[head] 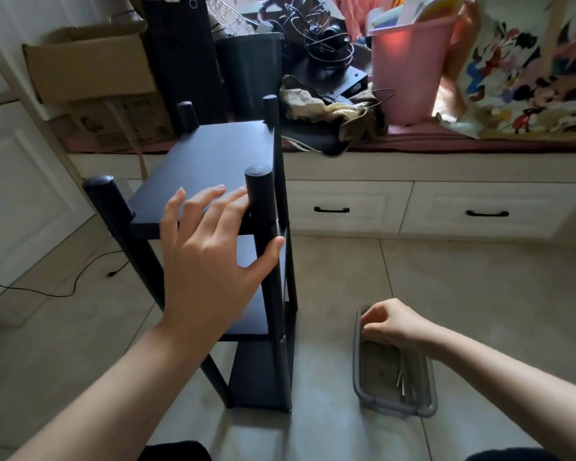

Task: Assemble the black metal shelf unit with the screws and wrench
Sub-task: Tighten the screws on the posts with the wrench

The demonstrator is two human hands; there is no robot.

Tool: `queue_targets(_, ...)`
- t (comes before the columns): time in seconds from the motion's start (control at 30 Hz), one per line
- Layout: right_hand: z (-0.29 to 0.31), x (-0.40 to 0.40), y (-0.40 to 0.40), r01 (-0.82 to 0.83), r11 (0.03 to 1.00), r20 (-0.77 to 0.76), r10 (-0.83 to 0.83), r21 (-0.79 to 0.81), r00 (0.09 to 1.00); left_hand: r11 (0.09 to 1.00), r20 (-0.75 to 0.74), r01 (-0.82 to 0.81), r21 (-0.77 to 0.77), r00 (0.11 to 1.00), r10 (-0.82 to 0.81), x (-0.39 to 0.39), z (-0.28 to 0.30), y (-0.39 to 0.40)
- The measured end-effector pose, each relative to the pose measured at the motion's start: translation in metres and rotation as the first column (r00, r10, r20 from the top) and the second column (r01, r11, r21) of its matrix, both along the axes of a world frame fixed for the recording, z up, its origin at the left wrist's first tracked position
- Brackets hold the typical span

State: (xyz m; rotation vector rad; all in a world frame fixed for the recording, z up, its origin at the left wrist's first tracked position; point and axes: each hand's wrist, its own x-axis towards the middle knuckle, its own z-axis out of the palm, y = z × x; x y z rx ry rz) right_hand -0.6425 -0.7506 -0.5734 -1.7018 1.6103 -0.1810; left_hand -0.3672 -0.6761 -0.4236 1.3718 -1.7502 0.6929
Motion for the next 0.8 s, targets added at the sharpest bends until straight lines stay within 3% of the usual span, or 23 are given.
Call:
queue_targets(0.2, -0.089, -0.001, 0.008, 0.060, 0.974, -0.263, -0.001, 0.217, 0.965, 0.998, -0.014, -0.055, -0.026, 0.998, 0.055, -0.009, -0.003, -0.004)
queue_targets(0.37, -0.134, 0.015, 0.019, 0.080, 0.969, -0.284, -0.010, 0.235, 0.959, 0.995, -0.014, -0.090, -0.049, 0.996, 0.089, -0.013, -0.004, -0.007)
queue_targets(0.63, -0.152, 0.034, 0.026, 0.021, 0.963, -0.294, 0.061, 0.268, 0.954, 0.995, -0.015, -0.097, -0.035, 0.995, 0.097, -0.013, -0.006, -0.008)
queue_targets(0.8, -0.154, 0.045, 0.030, -0.036, 0.936, -0.183, 0.107, 0.350, 0.977, 0.995, -0.021, -0.086, -0.041, 0.996, 0.085, -0.014, -0.005, -0.008)
